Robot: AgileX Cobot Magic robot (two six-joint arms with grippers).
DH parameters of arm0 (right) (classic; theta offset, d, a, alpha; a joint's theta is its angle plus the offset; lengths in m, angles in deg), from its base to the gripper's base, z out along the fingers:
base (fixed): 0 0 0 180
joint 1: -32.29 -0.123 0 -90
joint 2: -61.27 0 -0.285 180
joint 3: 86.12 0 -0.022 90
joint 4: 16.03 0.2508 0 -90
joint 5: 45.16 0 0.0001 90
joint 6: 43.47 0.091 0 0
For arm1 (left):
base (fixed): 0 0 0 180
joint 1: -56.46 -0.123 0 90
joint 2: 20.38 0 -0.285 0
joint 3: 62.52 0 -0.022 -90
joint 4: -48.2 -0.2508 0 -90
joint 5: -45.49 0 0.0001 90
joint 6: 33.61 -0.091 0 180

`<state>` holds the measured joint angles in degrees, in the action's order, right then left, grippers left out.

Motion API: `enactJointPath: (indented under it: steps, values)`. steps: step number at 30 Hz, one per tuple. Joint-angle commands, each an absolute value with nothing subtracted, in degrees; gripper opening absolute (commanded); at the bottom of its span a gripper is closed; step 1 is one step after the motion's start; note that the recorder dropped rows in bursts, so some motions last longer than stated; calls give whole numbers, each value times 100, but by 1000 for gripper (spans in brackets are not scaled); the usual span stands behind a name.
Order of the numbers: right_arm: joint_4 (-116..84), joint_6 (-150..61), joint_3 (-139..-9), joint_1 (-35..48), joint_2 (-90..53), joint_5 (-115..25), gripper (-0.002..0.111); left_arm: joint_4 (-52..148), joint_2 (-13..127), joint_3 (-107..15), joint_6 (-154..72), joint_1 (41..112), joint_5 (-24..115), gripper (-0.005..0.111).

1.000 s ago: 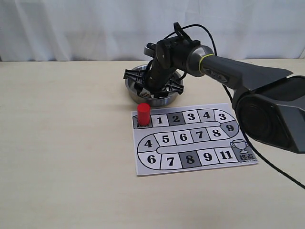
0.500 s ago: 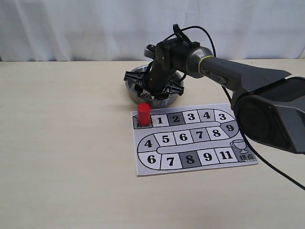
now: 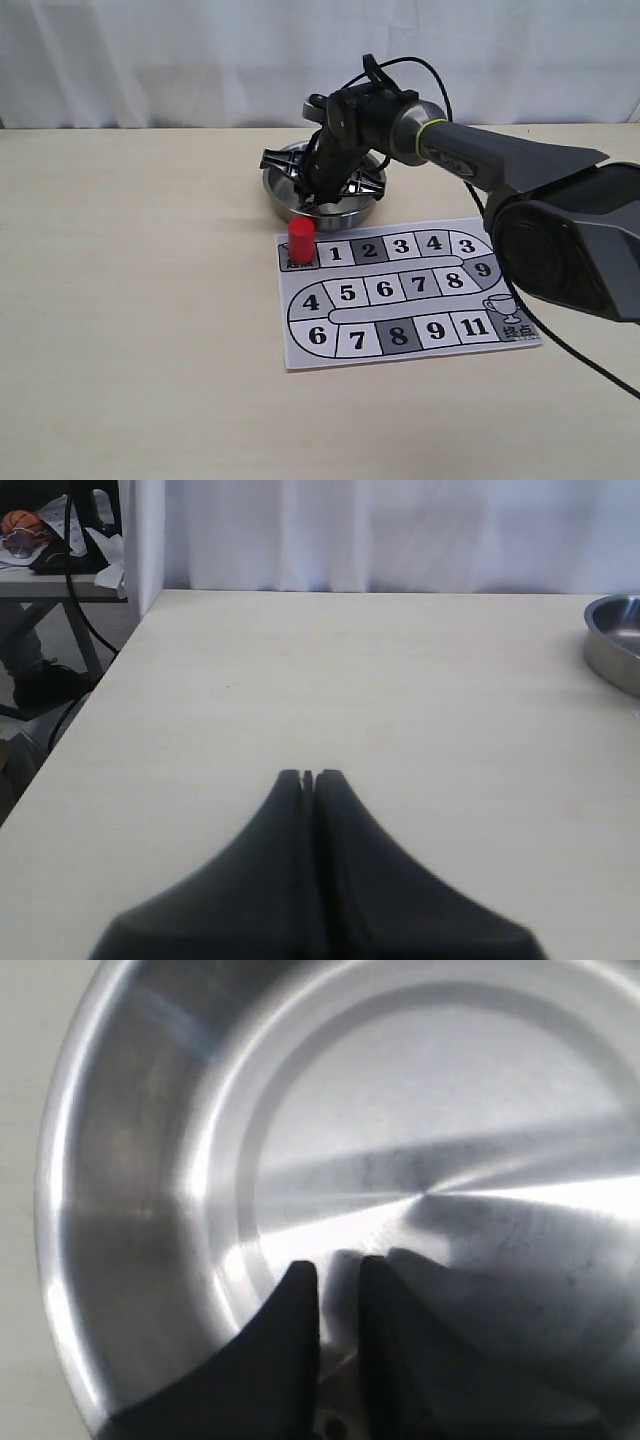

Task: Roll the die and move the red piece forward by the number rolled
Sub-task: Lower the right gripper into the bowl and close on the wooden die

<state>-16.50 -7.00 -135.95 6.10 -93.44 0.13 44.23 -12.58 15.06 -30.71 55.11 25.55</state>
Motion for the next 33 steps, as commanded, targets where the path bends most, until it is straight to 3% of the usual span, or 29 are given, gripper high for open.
enactJointPath:
  steps: [1, 11, 14, 18, 20, 33]
  values:
    - [-1690, -700, -13614, 638, -9301, -242, 4, 4427, -1259, 1469, -3035, 5510, 2655, 0]
    - [-1734, -965, -13614, 798, -9188, -279, 9, 4427, -1259, 1469, -3035, 5510, 2655, 0]
    - [-1734, -1059, -13614, 832, -9092, -230, 24, 4427, -1259, 1469, -3035, 5510, 2655, 0]
    - [-1761, -1162, -13614, 832, -8999, 60, 52, 4427, -1259, 1469, -3035, 5510, 2655, 0]
    - [-1702, -1162, -13614, 832, -8999, 275, 58, 4427, -1259, 1469, -3035, 5510, 2655, 0]
    - [-1048, -1182, -13614, 812, -9261, 170, 58, 4427, -1259, 1469, -3035, 5510, 2655, 0]
